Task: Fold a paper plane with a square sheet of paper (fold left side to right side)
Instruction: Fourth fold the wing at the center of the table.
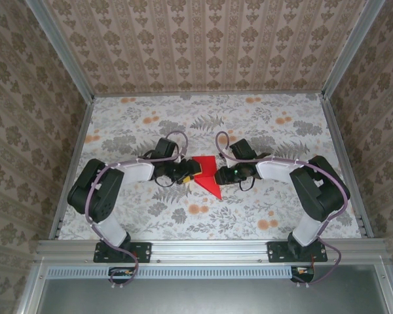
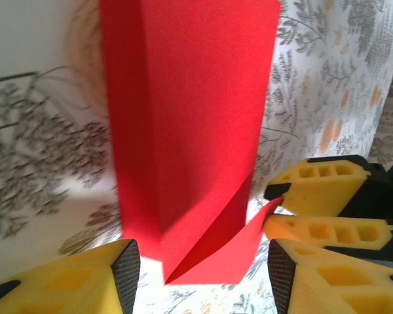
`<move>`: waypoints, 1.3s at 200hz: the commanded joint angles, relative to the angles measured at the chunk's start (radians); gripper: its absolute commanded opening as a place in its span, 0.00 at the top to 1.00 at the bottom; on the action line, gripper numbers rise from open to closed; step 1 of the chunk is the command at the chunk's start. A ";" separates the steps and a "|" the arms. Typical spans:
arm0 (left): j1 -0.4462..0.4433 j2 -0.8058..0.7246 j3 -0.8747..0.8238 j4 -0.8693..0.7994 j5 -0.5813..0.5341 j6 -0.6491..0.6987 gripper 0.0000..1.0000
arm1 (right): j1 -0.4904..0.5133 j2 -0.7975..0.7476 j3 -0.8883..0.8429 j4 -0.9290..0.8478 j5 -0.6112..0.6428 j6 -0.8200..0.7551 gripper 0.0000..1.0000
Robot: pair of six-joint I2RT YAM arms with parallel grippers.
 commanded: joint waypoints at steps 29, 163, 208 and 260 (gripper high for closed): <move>-0.016 0.010 0.059 0.026 0.045 -0.017 0.52 | -0.006 -0.101 -0.002 -0.044 0.114 -0.006 0.55; -0.025 -0.026 0.146 -0.070 0.023 -0.018 0.76 | 0.377 -0.247 -0.072 -0.047 0.588 0.038 0.39; -0.029 -0.020 0.160 -0.089 0.023 -0.017 0.78 | 0.391 -0.144 -0.025 -0.037 0.624 0.022 0.41; -0.032 -0.017 0.167 -0.095 0.023 -0.014 0.78 | 0.390 -0.083 0.003 -0.043 0.637 0.023 0.52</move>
